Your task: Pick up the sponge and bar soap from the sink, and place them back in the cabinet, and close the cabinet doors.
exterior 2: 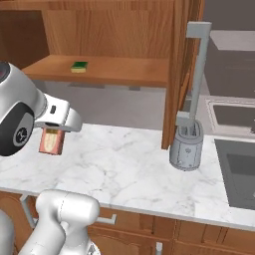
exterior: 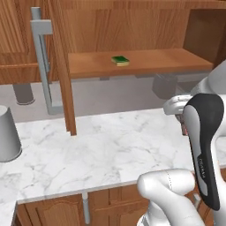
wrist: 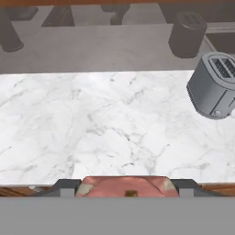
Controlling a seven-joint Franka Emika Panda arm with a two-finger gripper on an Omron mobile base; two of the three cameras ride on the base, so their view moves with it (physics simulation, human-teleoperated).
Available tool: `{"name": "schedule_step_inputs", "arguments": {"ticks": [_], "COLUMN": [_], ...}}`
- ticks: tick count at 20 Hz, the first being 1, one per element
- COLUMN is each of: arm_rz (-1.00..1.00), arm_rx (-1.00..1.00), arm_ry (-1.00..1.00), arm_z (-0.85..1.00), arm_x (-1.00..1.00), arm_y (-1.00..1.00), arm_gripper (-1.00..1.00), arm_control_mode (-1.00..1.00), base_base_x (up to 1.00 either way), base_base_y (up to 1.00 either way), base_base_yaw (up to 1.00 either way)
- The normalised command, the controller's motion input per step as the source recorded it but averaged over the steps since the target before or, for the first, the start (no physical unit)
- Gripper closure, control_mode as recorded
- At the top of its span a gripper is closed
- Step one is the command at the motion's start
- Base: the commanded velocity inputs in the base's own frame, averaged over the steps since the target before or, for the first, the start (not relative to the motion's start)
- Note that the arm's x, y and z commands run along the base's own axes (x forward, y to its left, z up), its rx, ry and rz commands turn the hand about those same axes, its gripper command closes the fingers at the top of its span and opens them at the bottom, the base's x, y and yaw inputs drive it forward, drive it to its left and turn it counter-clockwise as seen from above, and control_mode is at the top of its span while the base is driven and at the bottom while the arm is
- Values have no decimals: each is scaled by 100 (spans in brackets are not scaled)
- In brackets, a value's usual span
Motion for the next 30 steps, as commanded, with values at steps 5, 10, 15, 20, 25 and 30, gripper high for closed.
{"name": "schedule_step_inputs", "arguments": {"ticks": [5,10,15,20,25,30], "arm_rz": [0,0,0,0,0,0], "arm_rx": [0,0,0,0,0,0], "arm_ry": [0,0,0,-1,-5,-5], "arm_z": [0,0,1,43,45,32], "arm_x": [0,0,11,26,28,41], "arm_y": [0,0,0,-2,0,0], "arm_gripper": [100,100,100,100,100,100], "arm_control_mode": [100,100,-100,-100,-100,-100], "base_base_x": [40,15,0,0,0,0], "base_base_y": [-2,0,0,0,0,0], "base_base_yaw": [0,0,0,0,0,0]}}
